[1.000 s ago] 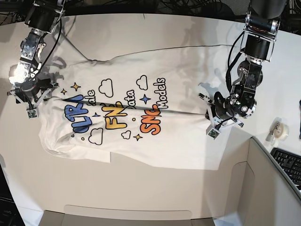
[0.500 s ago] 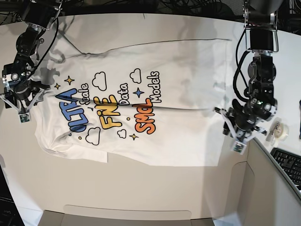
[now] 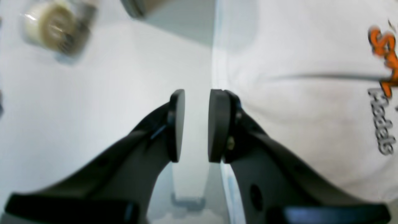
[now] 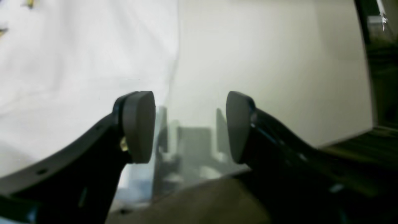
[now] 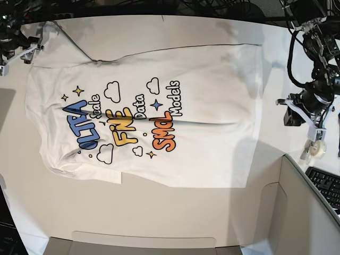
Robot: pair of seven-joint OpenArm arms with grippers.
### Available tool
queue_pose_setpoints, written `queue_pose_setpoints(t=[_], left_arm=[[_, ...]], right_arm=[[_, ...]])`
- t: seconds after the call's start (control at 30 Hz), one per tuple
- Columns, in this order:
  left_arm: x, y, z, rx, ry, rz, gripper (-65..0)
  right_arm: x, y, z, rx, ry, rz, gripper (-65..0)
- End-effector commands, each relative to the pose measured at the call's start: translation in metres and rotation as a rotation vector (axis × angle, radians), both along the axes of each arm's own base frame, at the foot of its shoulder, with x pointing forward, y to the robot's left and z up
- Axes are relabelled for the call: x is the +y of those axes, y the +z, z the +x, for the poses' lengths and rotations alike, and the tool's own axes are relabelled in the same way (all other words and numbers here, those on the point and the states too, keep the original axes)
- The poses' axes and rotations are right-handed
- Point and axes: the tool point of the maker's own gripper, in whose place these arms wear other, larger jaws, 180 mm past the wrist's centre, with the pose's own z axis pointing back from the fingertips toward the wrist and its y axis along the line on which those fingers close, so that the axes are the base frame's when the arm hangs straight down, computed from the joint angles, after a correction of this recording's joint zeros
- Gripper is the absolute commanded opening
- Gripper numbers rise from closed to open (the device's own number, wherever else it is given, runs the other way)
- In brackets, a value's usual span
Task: Layout the t-shirt on the table in an organized manner, then fold the t-shirt properly
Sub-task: 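Release the shirt and move both grippers away from it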
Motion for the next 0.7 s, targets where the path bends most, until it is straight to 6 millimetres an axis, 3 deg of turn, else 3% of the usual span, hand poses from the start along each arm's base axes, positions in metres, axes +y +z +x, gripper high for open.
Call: queue_pose_setpoints(t=[0.0, 0.13, 0.2, 0.47, 0.67], left_arm=[[0.002, 0.009, 0.002, -0.041, -0.007, 0.011, -51.2], [-0.003, -0.006, -0.014, -0.04, -0.011, -0.016, -51.2], [-0.006, -0.009, -0.018, -0.042, -0.015, -0.037, -51.2], [-0.011, -0.019, -0.03, -0.014, -0.023, -0.07, -51.2], [-0.011, -0.019, -0.031, -0.011, -0.024, -0.069, -51.2]], right_arm=[[-0.005, 0.01, -0.001, -0.046, 0.0, 0.004, -29.1], [-0.009, 0.004, -0.026, -0.06, -0.04, 0.141, -29.1], [-0.011, -0.004, -0.029, -0.102, -0.063, 0.229, -29.1], [-0.014, -0.056, -0.054, -0.063, -0.132, 0.49, -29.1], [0.012, -0.061, -0.036, -0.085, -0.058, 0.576, -29.1]])
